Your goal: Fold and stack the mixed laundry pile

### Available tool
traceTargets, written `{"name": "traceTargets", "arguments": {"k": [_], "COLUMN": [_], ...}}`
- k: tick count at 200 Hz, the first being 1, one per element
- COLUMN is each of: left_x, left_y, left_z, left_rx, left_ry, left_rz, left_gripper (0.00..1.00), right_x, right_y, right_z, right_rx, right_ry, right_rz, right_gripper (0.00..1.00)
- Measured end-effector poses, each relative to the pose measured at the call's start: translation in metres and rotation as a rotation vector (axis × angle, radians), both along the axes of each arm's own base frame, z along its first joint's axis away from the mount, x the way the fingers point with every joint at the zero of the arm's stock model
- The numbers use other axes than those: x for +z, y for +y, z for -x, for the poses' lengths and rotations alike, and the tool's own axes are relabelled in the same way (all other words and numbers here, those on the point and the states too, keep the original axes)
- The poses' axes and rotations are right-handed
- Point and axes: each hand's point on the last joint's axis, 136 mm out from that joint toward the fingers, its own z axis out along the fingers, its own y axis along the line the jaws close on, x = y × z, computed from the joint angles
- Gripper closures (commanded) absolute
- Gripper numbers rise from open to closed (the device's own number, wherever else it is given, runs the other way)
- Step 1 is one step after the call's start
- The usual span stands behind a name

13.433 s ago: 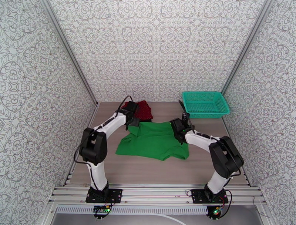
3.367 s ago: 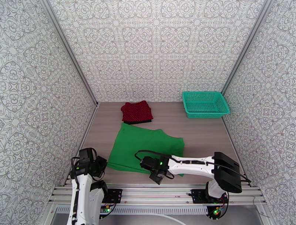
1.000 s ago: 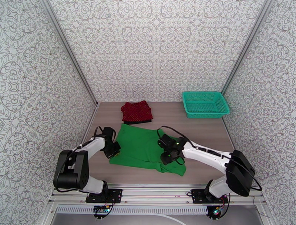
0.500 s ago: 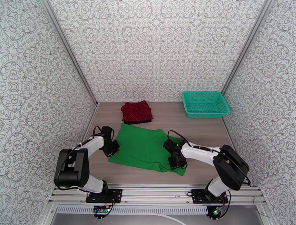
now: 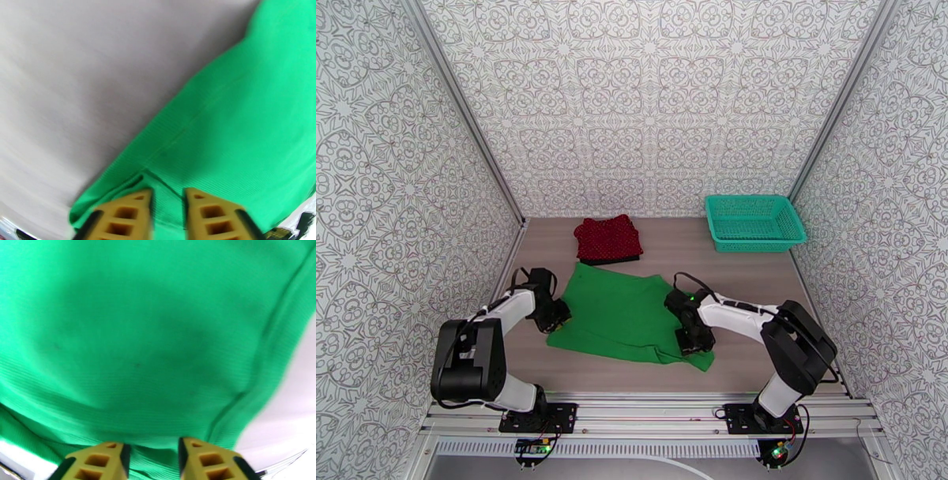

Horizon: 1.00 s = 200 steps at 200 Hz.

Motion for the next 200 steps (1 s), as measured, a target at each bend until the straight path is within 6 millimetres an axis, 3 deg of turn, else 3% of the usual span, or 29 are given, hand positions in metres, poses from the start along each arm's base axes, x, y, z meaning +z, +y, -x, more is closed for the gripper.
{"name": "traceTargets", "arguments": {"k": [16,31,53,69,84,100,115,127,154,176,200], "left_x": [0.039,0.086,0.141,0.155,0.142,0.109,0.074,0.056,0.048,0.044,0.025], "left_y": [0.004,0.012,0.020,0.022,0.019,0.015,0.011,0.008,-0.007,-0.018,-0.022], "left_z": [-0.031,-0.066,-0.107,-0.134,-0.161,-0.183,-0.189,-0.190,-0.196,-0.203,-0.213], "left_rx": [-0.010,-0.009,-0.035,-0.076,-0.128,-0.177,-0.217,-0.251,-0.336,-0.386,-0.408], "left_ry": [-0.091,-0.218,-0.376,-0.437,-0.451,-0.422,-0.371,-0.346,-0.364,-0.379,-0.358], "left_rz": [-0.020,-0.050,-0.082,-0.089,-0.062,-0.034,-0.018,-0.021,-0.043,-0.067,-0.091], "left_gripper": [0.34,0.33,0.49,0.64,0.67,0.68,0.66,0.56,0.41,0.41,0.43], "right_x": [0.030,0.063,0.093,0.099,0.097,0.090,0.084,0.082,0.082,0.082,0.078], "right_y": [0.016,0.033,0.046,0.046,0.047,0.047,0.047,0.047,0.048,0.050,0.051], "right_z": [-0.024,-0.045,-0.067,-0.078,-0.086,-0.093,-0.094,-0.095,-0.097,-0.099,-0.096], "right_rx": [0.046,0.098,0.157,0.187,0.208,0.228,0.239,0.245,0.247,0.243,0.244], "right_ry": [-0.092,-0.183,-0.267,-0.288,-0.288,-0.273,-0.257,-0.251,-0.253,-0.256,-0.246], "right_rz": [-0.059,-0.129,-0.183,-0.187,-0.183,-0.174,-0.171,-0.174,-0.190,-0.208,-0.217], "right_gripper": [0.52,0.51,0.51,0.51,0.52,0.52,0.52,0.52,0.52,0.52,0.52]}}
